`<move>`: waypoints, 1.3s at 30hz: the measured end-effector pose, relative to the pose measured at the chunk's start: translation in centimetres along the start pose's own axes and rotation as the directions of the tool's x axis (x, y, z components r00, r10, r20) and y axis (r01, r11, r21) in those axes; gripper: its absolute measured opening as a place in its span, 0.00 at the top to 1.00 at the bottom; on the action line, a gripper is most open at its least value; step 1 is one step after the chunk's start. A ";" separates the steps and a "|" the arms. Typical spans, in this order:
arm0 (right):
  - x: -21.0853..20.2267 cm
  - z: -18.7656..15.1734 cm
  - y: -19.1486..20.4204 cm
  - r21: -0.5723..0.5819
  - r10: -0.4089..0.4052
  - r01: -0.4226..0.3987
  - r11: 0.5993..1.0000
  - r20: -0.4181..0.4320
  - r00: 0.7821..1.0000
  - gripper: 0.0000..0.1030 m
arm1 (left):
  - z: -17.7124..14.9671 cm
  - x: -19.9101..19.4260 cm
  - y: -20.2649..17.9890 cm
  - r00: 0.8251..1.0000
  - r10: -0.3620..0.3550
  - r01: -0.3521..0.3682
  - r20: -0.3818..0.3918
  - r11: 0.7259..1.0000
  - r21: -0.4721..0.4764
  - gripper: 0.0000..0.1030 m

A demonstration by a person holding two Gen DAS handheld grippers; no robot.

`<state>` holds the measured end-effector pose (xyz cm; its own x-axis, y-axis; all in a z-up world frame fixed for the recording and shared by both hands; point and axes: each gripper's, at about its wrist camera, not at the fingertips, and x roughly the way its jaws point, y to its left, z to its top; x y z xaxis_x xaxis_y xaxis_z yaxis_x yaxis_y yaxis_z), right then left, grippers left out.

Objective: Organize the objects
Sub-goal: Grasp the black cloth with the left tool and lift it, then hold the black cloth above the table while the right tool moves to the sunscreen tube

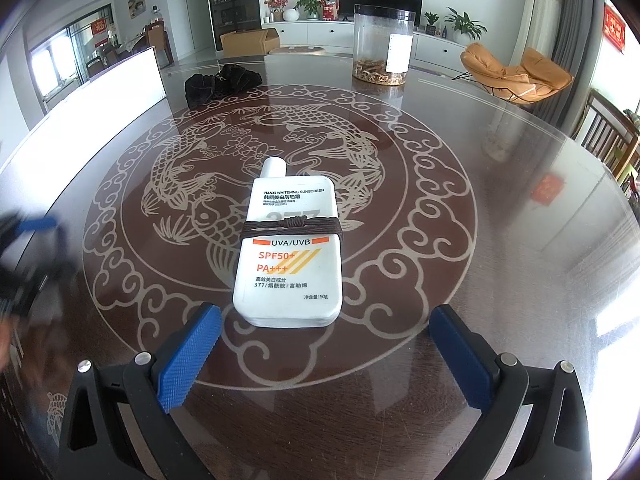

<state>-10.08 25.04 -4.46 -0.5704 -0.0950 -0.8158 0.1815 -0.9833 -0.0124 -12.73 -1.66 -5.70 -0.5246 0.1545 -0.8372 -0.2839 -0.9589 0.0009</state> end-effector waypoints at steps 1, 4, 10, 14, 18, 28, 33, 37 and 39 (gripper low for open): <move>0.0 0.0 0.0 0.000 0.000 0.000 1.000 0.000 1.000 0.00 | 1.4 1.0 0.3 1.000 -0.006 0.006 0.008 1.000 0.009 0.00; 0.0 0.0 0.0 0.000 0.000 0.000 1.000 0.000 1.000 0.00 | 5.5 3.8 1.4 1.000 -0.012 0.012 0.012 1.000 0.021 0.00; 0.0 0.0 0.0 0.000 0.000 0.000 1.000 0.000 1.000 0.00 | 12.0 8.0 3.2 1.000 0.001 -0.001 0.016 1.000 0.003 0.00; 0.0 0.0 0.0 0.000 0.000 0.000 1.000 0.000 1.000 0.00 | 14.7 9.9 3.4 1.000 -0.008 0.007 0.020 1.000 0.020 0.00; 0.0 0.1 0.1 -0.001 -0.002 0.002 1.000 0.001 1.000 0.00 | 17.3 11.7 3.8 1.000 -0.015 0.014 0.021 0.999 0.032 0.00; -0.7 -0.1 0.5 -0.009 -0.036 0.036 0.999 0.011 0.999 0.00 | 19.5 12.2 2.6 0.997 -0.014 0.008 0.076 0.997 0.076 0.65; -0.6 -0.2 0.4 0.003 -0.034 0.034 0.999 0.009 0.999 0.00 | 14.8 9.2 1.5 0.994 0.043 -0.042 0.095 0.999 -0.013 0.66; -0.6 -0.1 0.2 0.008 -0.026 0.026 1.000 0.006 1.000 0.00 | 8.1 4.8 0.8 0.991 0.098 -0.088 0.090 0.990 -0.109 0.65; -0.7 -0.1 0.3 0.006 -0.029 0.029 1.000 0.007 1.000 0.00 | 4.1 2.2 0.1 0.989 0.119 -0.107 0.086 0.985 -0.134 0.64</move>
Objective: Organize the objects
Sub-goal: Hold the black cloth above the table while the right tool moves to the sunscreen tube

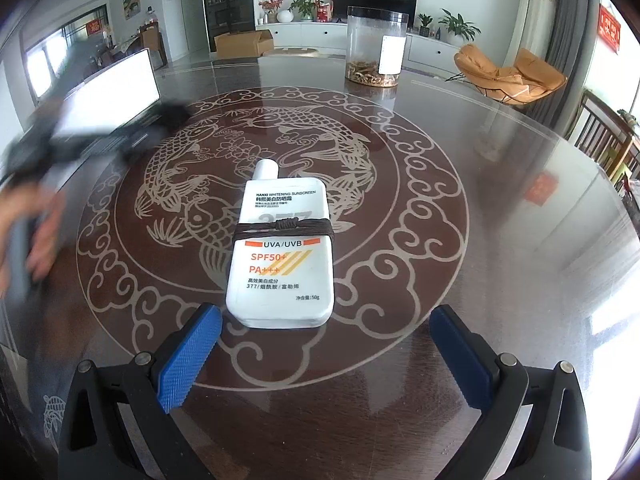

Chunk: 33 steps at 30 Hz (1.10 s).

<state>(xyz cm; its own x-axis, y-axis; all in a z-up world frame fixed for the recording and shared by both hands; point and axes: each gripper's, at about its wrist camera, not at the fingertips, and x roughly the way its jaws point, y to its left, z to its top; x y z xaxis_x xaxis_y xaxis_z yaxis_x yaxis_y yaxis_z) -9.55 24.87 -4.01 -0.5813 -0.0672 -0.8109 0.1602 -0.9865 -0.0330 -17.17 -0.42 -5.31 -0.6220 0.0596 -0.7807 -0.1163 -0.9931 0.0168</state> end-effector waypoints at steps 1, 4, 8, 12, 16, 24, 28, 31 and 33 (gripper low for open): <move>0.0 0.0 0.0 0.000 0.000 0.000 1.000 0.000 1.000 0.00 | -2.1 -1.7 0.0 1.000 0.005 -0.005 0.000 1.000 -0.020 0.64; 0.0 0.0 0.0 0.000 0.000 0.000 1.000 0.000 1.000 0.00 | -6.3 -4.8 0.0 1.000 0.010 -0.010 -0.001 0.998 -0.056 0.54; 0.0 0.1 0.2 -0.012 0.014 -0.014 1.000 -0.001 1.000 0.00 | -8.2 -5.3 -0.6 0.997 -0.003 0.002 -0.073 1.000 -0.022 0.02; 0.1 0.1 0.4 -0.023 0.025 -0.025 0.999 -0.001 1.000 0.00 | -8.5 -4.9 -0.7 0.997 -0.021 0.021 -0.078 1.000 -0.003 0.00; 0.1 0.1 0.4 -0.021 0.029 -0.029 0.999 -0.003 1.000 0.00 | -8.5 -4.7 -1.0 0.997 -0.017 0.016 -0.072 1.000 -0.007 0.00; 0.1 0.0 0.3 -0.017 0.035 -0.035 0.999 -0.005 0.999 0.00 | -8.5 -4.6 -1.1 0.997 -0.017 0.016 -0.072 1.000 -0.007 0.00; 0.1 0.0 0.3 -0.017 0.034 -0.035 0.999 -0.005 0.999 0.00 | -8.6 -4.6 -1.3 0.997 -0.015 0.014 -0.071 1.000 -0.006 0.00; 0.1 0.0 0.3 -0.017 0.034 -0.035 0.999 -0.005 0.999 0.00 | -8.4 -4.7 -1.3 0.997 -0.015 0.015 -0.071 1.000 -0.007 0.00; 0.1 0.0 0.3 -0.016 0.035 -0.035 0.999 -0.005 0.999 0.00 | -8.4 -4.8 -1.3 0.997 -0.015 0.015 -0.071 1.000 -0.007 0.00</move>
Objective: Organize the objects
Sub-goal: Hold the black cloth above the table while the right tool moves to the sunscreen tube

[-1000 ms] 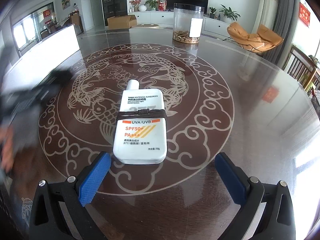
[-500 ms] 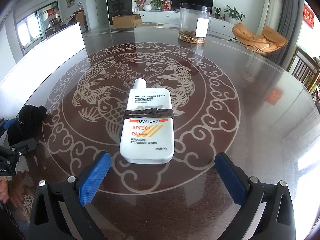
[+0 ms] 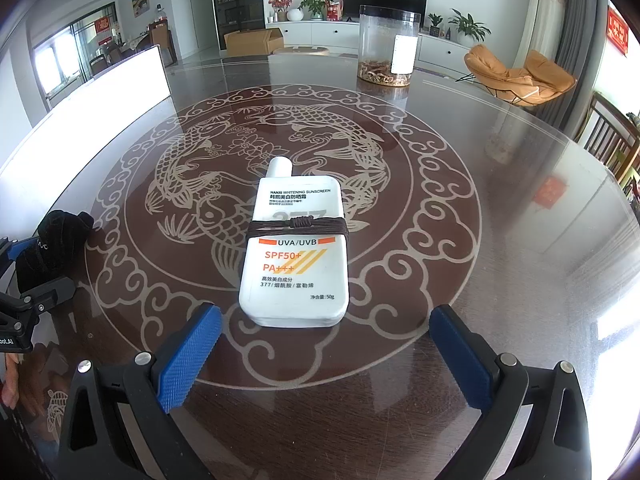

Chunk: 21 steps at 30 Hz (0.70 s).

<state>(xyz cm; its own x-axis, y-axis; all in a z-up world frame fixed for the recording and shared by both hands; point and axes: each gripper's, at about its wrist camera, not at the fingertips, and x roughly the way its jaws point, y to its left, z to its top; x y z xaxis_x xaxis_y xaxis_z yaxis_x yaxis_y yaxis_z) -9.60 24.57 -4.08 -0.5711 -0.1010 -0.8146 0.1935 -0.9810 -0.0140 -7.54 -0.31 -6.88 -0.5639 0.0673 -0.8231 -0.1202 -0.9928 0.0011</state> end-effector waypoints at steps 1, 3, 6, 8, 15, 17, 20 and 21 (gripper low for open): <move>0.0 0.0 0.0 0.000 0.000 0.000 1.000 0.000 1.000 0.00 | 0.0 0.0 0.0 1.000 0.000 0.000 0.000 1.000 0.000 0.00; 0.0 0.0 -0.1 0.002 0.004 -0.004 1.000 0.001 1.000 0.00 | 0.1 -0.1 -0.1 1.000 -0.001 0.001 0.000 1.000 -0.001 0.00; -0.1 0.5 -0.9 0.020 0.079 -0.079 0.997 -0.010 0.997 0.00 | 0.3 -0.2 0.2 1.000 -0.006 0.007 -0.015 1.000 0.015 0.00; 0.3 2.1 -1.5 0.047 0.106 -0.103 0.994 -0.080 0.991 0.00 | 0.5 -0.3 0.5 0.997 -0.028 0.031 -0.068 0.998 0.048 0.00; 2.7 7.7 0.5 -0.004 0.060 -0.064 0.998 -0.269 0.961 0.00 | 3.1 1.1 0.7 0.972 -0.009 0.022 -0.235 0.999 0.050 0.00; 3.7 7.9 1.7 -0.034 0.042 -0.056 0.998 -0.320 0.946 0.22 | 3.0 0.7 0.8 0.979 -0.013 0.024 -0.201 0.998 0.050 0.21; 3.5 7.8 2.2 -0.010 0.021 -0.025 1.000 -0.326 0.945 0.47 | 3.0 -0.4 1.0 0.991 -0.009 0.018 -0.136 0.998 0.065 0.68; 3.4 7.5 2.2 -0.007 0.019 -0.022 1.000 -0.326 0.945 0.47 | 3.0 -0.7 1.2 0.993 -0.011 0.018 -0.119 0.998 0.058 0.68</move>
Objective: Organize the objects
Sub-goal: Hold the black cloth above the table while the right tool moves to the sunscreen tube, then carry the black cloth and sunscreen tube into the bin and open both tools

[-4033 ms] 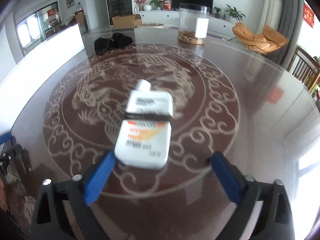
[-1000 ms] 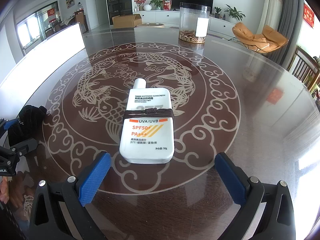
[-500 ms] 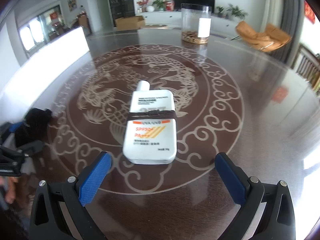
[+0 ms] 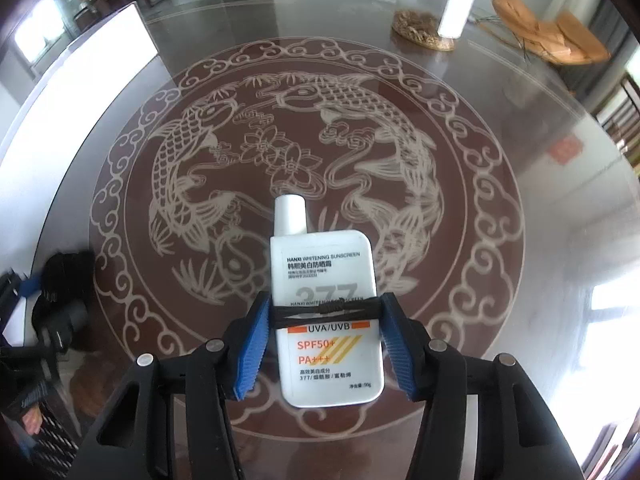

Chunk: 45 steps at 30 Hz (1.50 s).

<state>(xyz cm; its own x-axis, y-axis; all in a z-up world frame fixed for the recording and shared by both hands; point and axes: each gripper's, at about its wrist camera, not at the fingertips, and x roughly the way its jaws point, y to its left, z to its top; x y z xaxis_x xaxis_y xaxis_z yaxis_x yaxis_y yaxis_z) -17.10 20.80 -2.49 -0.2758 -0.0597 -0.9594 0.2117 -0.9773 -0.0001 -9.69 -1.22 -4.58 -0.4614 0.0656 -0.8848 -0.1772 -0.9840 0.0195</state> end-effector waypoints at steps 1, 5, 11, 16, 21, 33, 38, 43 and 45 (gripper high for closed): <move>-0.2 -0.5 0.2 -0.004 0.000 0.000 1.000 0.006 1.000 0.47 | -0.1 -0.3 0.2 1.000 -0.011 0.011 0.016 1.000 -0.010 0.68; -2.6 -2.3 0.3 0.028 0.086 -0.087 0.996 0.052 0.995 0.47 | -1.5 -3.4 2.0 0.991 -0.075 0.086 0.107 0.991 -0.099 0.68; -8.5 -1.8 4.7 -0.034 0.156 -0.153 0.988 0.150 0.976 0.47 | -1.6 -10.2 5.7 0.965 -0.114 0.164 0.236 0.966 -0.202 0.68; -14.0 1.7 13.8 -0.187 0.295 -0.255 0.949 0.229 0.928 0.47 | -0.3 -15.5 13.4 0.954 0.014 0.078 0.298 0.953 -0.292 0.68; -17.0 4.4 26.4 -0.340 0.469 -0.385 0.858 0.213 0.857 0.47 | -0.5 -14.8 23.3 0.968 0.193 -0.110 0.163 0.902 -0.417 0.68; -9.1 2.1 41.0 -0.497 0.351 -0.357 0.791 -0.109 0.930 0.28 | -6.3 -11.6 29.4 0.949 0.313 -0.290 -0.039 0.818 -0.497 0.25; -10.7 3.1 38.4 -0.471 0.339 -0.308 0.827 -0.019 0.941 0.17 | -5.6 -14.3 27.3 0.889 0.458 -0.395 0.017 0.785 -0.477 0.11; -13.5 4.2 36.3 -0.469 0.307 -0.248 0.848 0.052 0.950 0.14 | -4.5 -16.9 25.4 0.860 0.505 -0.400 0.078 0.761 -0.510 0.02; -14.2 5.2 36.4 -0.484 0.288 -0.223 0.846 0.062 0.956 0.14 | -4.7 -17.9 24.9 0.866 0.490 -0.370 0.099 0.761 -0.532 0.02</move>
<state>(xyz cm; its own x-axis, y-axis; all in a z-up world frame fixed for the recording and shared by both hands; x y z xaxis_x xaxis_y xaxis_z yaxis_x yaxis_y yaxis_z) -10.38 -15.03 12.56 -0.2612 -0.3510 -0.8992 0.6941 -0.7157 0.0777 -1.77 -27.70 9.53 -0.5727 -0.4092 -0.7103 0.4985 -0.8617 0.0945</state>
